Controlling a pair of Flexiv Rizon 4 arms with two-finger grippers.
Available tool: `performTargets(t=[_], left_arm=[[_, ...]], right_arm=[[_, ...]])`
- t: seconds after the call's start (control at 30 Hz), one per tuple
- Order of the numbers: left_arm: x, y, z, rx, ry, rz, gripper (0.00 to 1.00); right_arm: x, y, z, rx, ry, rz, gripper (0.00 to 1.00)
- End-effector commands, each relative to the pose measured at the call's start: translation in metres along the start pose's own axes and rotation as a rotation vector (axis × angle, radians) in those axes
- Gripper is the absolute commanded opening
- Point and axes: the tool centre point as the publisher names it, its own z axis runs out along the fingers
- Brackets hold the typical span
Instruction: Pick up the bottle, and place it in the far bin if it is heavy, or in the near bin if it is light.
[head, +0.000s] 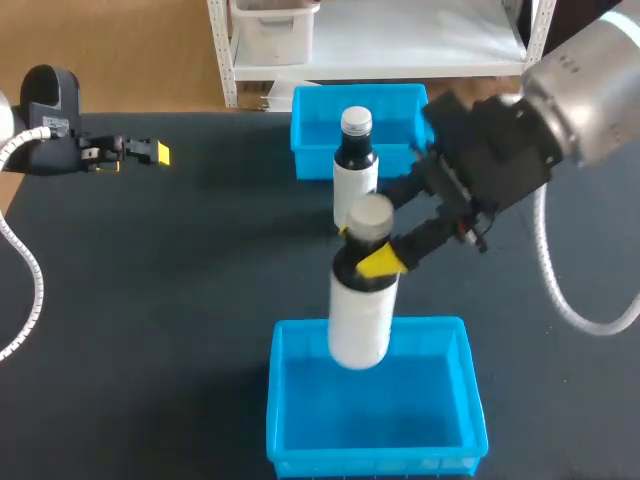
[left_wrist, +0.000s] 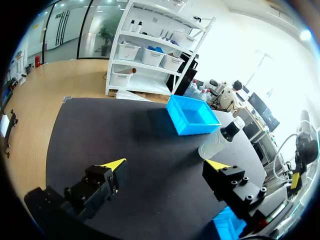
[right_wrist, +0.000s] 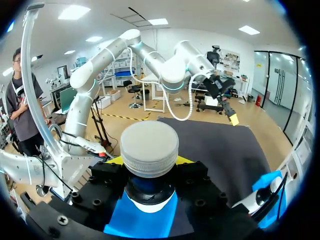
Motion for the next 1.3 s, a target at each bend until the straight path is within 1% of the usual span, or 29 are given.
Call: performTargets(t=[0.03,0.27,0.37,0.5,0.67,1.07,1.3], left_arm=[[0.000,0.000,0.000,0.000,0.000,0.000,1.00],[0.000,0.000,0.000,0.000,0.000,0.000,1.00],[0.000,0.000,0.000,0.000,0.000,0.000,1.00],[0.000,0.000,0.000,0.000,0.000,0.000,1.00],[0.000,0.000,0.000,0.000,0.000,0.000,1.00],[0.000,0.000,0.000,0.000,0.000,0.000,1.00],[0.000,0.000,0.000,0.000,0.000,0.000,1.00]], right_arm=[[0.004,-0.008,0.022,-0.043,-0.027,-0.009,0.00],[0.009,-0.002,0.041,-0.103,-0.041,-0.025,0.00],[0.014,-0.001,0.048,-0.118,-0.033,-0.030,0.00],[0.025,0.000,0.055,-0.118,-0.007,-0.040,0.00],[0.035,-0.001,0.060,-0.126,-0.004,-0.056,0.00],[0.050,0.003,0.066,-0.146,0.000,-0.089,0.00],[0.061,0.002,0.071,-0.165,0.012,-0.082,0.00]])
